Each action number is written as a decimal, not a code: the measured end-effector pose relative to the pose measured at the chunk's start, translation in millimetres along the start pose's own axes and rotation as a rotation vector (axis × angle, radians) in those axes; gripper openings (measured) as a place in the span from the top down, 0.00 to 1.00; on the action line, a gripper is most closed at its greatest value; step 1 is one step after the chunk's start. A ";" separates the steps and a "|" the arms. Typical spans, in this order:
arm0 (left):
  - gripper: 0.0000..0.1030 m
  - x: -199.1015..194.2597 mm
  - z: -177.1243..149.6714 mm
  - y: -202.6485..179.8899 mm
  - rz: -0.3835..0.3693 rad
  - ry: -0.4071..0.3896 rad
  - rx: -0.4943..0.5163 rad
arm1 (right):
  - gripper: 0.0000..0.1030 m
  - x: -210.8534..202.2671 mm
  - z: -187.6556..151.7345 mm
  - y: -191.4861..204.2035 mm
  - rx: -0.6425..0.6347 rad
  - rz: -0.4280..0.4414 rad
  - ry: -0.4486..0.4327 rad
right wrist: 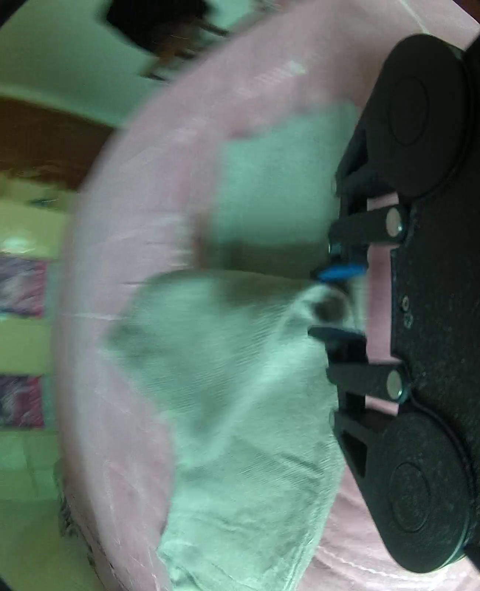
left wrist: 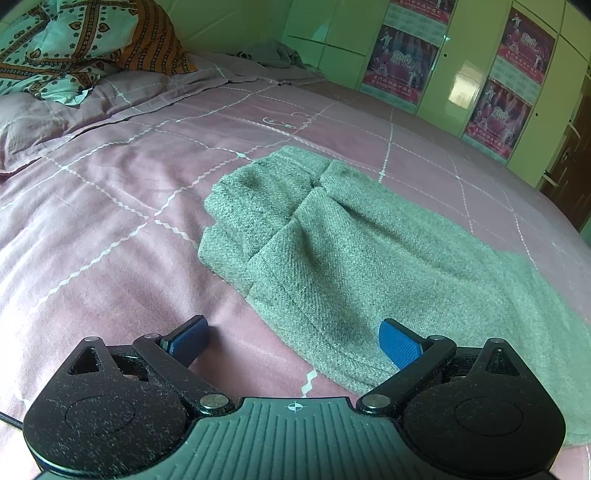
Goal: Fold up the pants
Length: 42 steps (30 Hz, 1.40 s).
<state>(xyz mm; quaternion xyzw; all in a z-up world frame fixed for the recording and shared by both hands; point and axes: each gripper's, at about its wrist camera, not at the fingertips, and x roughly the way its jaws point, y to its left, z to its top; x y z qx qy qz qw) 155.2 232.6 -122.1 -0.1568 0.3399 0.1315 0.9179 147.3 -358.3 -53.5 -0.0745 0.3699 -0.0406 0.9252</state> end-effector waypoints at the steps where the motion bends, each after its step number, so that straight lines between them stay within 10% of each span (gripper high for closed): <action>1: 0.05 0.2 0.0 -0.3 0.002 -0.001 0.000 | 0.49 -7.4 4.0 5.8 -0.034 0.006 -0.043; 10: 0.05 0.5 -0.7 -1.6 0.003 -0.002 0.001 | 0.49 16.8 12.9 105.3 -0.727 -0.085 -0.064; 11: 0.05 0.4 -0.7 -1.3 0.002 -0.002 0.001 | 0.55 21.5 13.1 111.1 -0.765 -0.095 -0.061; 12: 0.05 0.5 -0.7 -1.3 0.002 -0.003 0.001 | 0.87 23.9 14.4 112.6 -0.755 -0.096 -0.058; 22: 0.05 0.5 -0.8 -1.4 0.002 -0.003 0.001 | 0.96 -38.1 24.8 -48.3 0.320 -0.036 -0.315; 27: 0.05 0.7 -0.9 -1.7 0.003 -0.003 0.004 | 0.97 -14.0 -44.0 -123.0 0.737 -0.007 -0.197; 42: 0.05 -0.3 -0.3 -2.2 0.010 -0.007 0.010 | 0.97 -19.6 -69.6 -120.8 0.851 0.041 -0.276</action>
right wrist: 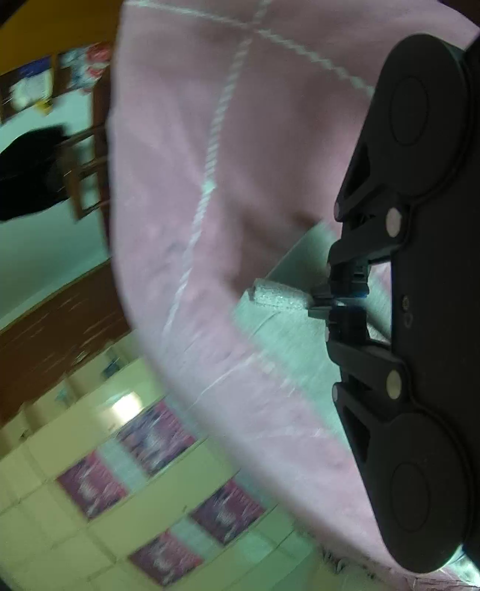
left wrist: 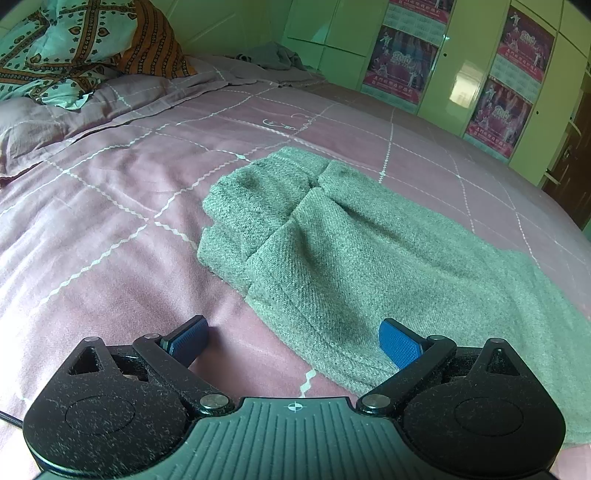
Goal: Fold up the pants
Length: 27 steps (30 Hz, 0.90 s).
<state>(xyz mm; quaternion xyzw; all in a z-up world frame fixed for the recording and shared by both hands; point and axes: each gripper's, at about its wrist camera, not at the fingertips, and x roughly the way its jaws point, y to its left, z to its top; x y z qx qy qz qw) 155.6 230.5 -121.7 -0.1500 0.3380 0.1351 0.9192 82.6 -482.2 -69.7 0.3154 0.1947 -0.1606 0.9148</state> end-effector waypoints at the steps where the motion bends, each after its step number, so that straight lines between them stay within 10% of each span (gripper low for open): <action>1: 0.05 0.3 -0.1 -0.3 0.001 0.000 0.000 | 0.97 -3.3 0.8 2.4 0.000 0.000 -0.010; 7: 0.05 0.3 -0.3 -0.4 -0.001 -0.002 -0.001 | 0.88 15.0 -9.6 -15.2 0.079 -0.142 0.128; 11: 0.06 -6.0 0.6 1.6 -0.011 -0.044 -0.030 | 0.76 -5.2 -9.0 -3.7 0.013 -0.125 0.033; 18: 0.06 -22.1 6.8 15.1 0.008 -0.168 -0.099 | 0.72 3.5 -25.6 86.2 -0.315 0.151 0.078; 22: 0.08 -6.0 14.7 29.1 0.011 -0.147 -0.176 | 0.26 34.9 -46.8 179.6 -0.503 0.367 0.175; 25: 0.38 6.4 23.8 33.8 -0.027 -0.134 -0.226 | 0.28 62.7 -64.6 255.0 -0.607 0.531 0.255; 27: 0.39 14.4 27.1 31.1 -0.011 -0.129 -0.223 | 0.29 86.0 -80.1 304.3 -0.677 0.596 0.318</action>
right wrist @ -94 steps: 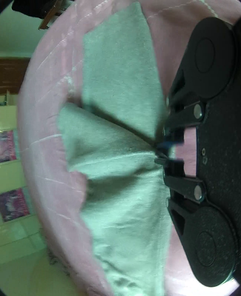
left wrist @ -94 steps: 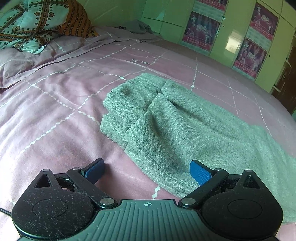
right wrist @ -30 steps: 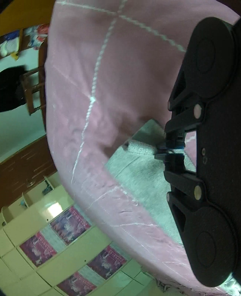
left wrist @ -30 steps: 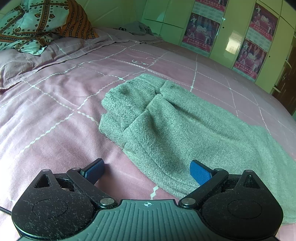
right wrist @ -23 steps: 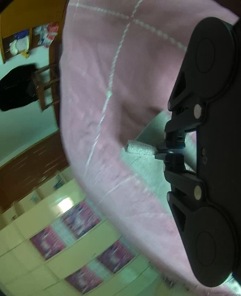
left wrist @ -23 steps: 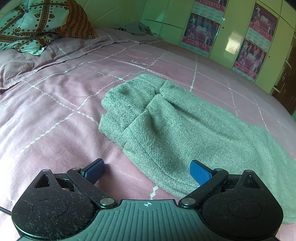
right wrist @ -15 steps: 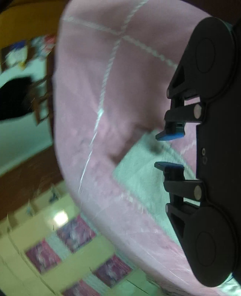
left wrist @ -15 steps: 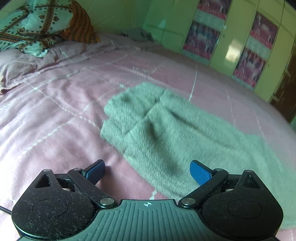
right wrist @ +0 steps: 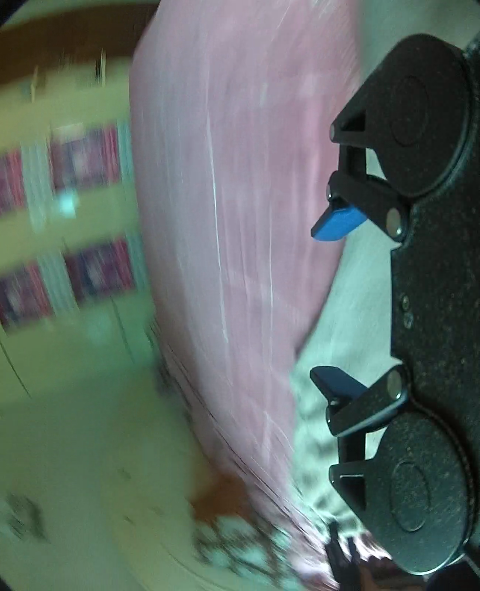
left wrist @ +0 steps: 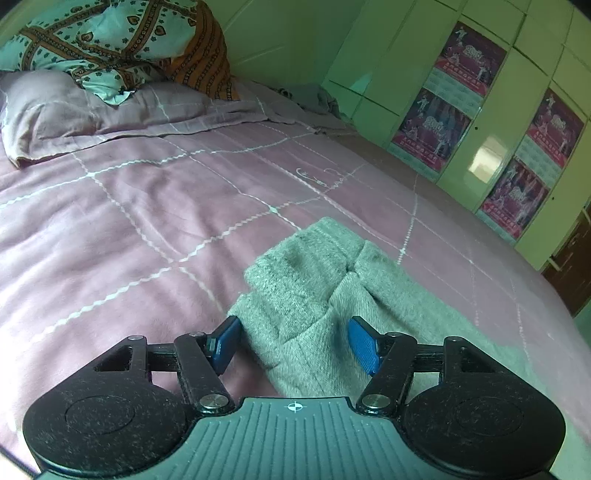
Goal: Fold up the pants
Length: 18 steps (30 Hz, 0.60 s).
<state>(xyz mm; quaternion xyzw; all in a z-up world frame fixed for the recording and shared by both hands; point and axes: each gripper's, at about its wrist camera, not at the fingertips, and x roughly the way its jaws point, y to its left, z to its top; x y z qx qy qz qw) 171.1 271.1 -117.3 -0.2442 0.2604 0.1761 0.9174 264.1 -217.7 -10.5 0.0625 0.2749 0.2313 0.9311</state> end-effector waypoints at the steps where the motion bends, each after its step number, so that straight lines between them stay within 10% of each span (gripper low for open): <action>1: 0.41 2.6 -0.4 -1.4 0.009 0.006 0.005 | 0.30 22.1 8.8 10.8 -0.028 0.032 0.022; 7: 0.50 5.4 -4.9 -10.8 0.035 -0.004 0.053 | 0.61 137.3 32.0 46.7 -0.134 0.130 0.196; 15: 0.50 12.0 -2.9 -8.6 0.015 -0.002 0.014 | 0.60 217.0 22.5 46.0 -0.129 0.215 0.323; 18: 0.50 11.9 -3.2 -10.0 0.022 -0.005 0.015 | 0.79 215.0 26.6 43.3 -0.112 0.297 0.314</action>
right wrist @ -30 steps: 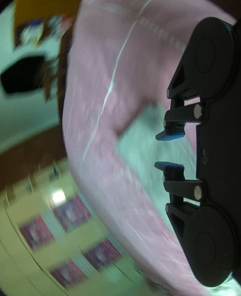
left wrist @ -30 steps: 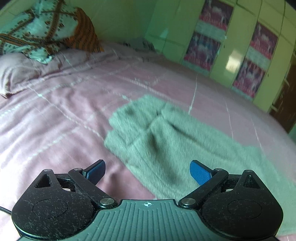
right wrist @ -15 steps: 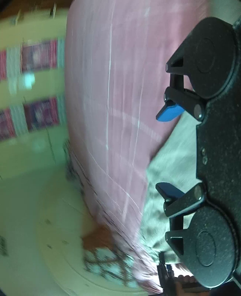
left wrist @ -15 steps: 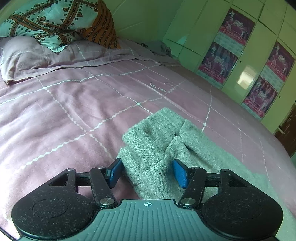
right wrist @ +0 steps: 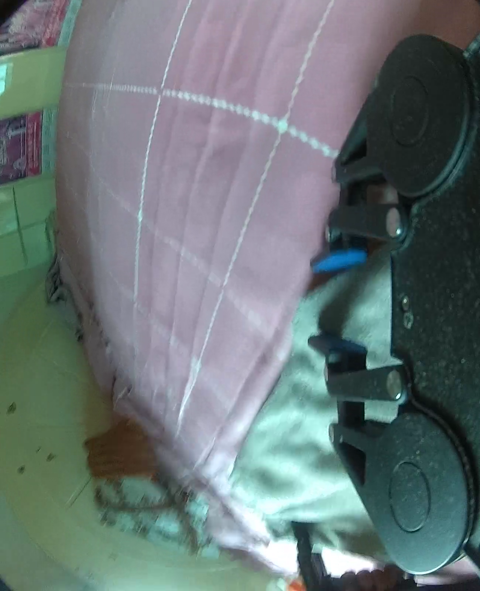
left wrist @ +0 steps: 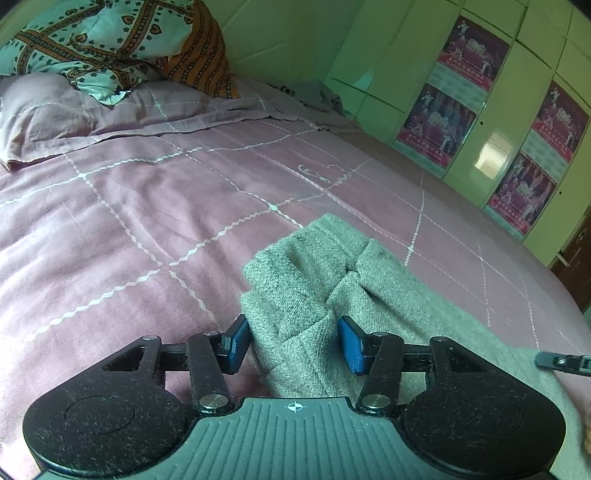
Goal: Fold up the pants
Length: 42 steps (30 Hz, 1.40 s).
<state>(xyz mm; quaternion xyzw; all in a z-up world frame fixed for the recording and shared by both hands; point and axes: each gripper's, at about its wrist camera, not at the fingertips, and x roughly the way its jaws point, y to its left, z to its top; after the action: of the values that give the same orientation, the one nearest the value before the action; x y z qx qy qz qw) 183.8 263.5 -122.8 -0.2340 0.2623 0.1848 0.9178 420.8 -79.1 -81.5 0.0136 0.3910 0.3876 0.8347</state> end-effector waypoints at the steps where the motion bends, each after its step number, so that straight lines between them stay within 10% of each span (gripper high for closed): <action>1: 0.50 -0.2 -0.1 -0.1 0.001 -0.001 0.000 | 0.79 -4.5 -0.5 0.3 -0.004 0.033 -0.013; 6: 0.52 -2.7 -1.3 -1.7 0.008 -0.011 0.005 | 0.75 3.2 1.3 -2.0 0.001 0.053 0.043; 10: 0.68 -20.9 2.9 -8.2 -0.001 -0.127 0.069 | 0.94 8.0 3.0 5.0 -0.003 0.050 0.027; 15: 0.67 -8.3 0.9 -6.4 0.054 -0.056 0.072 | 0.98 10.2 7.0 22.4 -0.066 -0.102 0.017; 22: 0.38 -26.4 1.6 11.6 0.076 -0.077 -0.035 | 0.76 -29.1 -22.5 37.1 0.004 -0.197 -0.134; 25: 0.38 -61.2 -1.1 -20.3 0.126 -0.268 0.148 | 0.76 -66.8 -52.5 54.3 -0.030 -0.253 -0.174; 27: 0.38 -71.5 -5.9 -48.4 0.023 -0.299 0.276 | 0.75 -84.8 -72.4 57.3 -0.033 -0.294 -0.176; 33: 0.38 -23.5 -41.9 -89.2 0.003 0.001 0.483 | 0.62 -109.7 -106.3 26.3 0.131 -0.370 -0.114; 42: 0.35 -34.5 -45.9 -74.8 -0.073 0.070 0.551 | 0.58 -319.9 -228.7 -100.3 0.513 -0.864 -0.276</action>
<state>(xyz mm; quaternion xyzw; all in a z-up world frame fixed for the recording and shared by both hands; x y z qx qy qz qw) 172.9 170.4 -112.9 0.0089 0.3258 0.0649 0.9432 207.1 -423.8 -67.3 0.1062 0.3296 -0.1058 0.9322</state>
